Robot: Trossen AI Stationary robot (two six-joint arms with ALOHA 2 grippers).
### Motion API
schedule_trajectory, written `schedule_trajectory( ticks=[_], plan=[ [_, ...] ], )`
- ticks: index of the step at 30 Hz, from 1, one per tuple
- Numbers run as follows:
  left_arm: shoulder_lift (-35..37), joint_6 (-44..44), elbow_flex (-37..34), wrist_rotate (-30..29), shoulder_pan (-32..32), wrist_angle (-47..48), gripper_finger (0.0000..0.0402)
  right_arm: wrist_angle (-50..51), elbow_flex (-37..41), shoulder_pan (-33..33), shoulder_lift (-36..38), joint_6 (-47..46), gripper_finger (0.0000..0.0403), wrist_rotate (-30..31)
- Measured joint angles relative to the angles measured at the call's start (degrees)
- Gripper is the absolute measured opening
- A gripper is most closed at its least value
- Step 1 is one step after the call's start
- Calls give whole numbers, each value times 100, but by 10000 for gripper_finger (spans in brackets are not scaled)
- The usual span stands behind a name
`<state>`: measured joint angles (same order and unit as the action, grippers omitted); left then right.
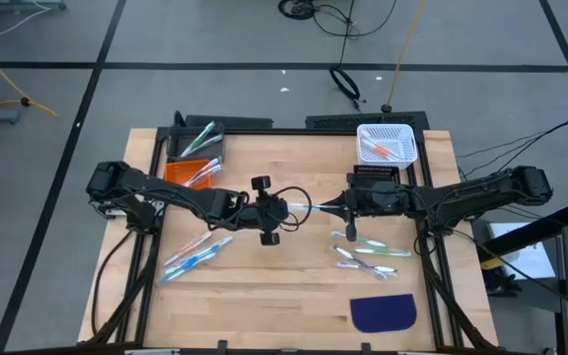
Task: Pick & Place Toothbrushes
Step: Put the blue toothbrush into the black bin
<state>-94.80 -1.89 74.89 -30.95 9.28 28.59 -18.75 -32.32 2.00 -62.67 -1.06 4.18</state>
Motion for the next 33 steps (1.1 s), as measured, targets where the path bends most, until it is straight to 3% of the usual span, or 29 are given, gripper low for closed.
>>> schedule_trajectory(
  ticks=[4, 7, 11, 22, 27, 33],
  plan=[
    [0, -14, 0, -421, -4, 68, 94, 302, 0, -4, 143, -20, 17, 253],
    [0, -43, 0, -500, -2, 135, 118, 448, 0, 1, 323, -60, 17, 302],
    [0, 7, 0, -530, -7, 246, 137, 1001, 2, 11, 722, -163, 17, 806],
    [0, 261, 0, -526, -4, 349, 143, 2881, 2, 67, 1738, -873, 17, 2241],
    [0, 390, 0, -518, -14, 477, 143, 3743, 2, 376, 1998, -1430, 17, 3294],
    [0, 505, -2, -515, -26, 578, 143, 4601, 2, 751, 2273, -1859, 17, 3939]
  ],
)
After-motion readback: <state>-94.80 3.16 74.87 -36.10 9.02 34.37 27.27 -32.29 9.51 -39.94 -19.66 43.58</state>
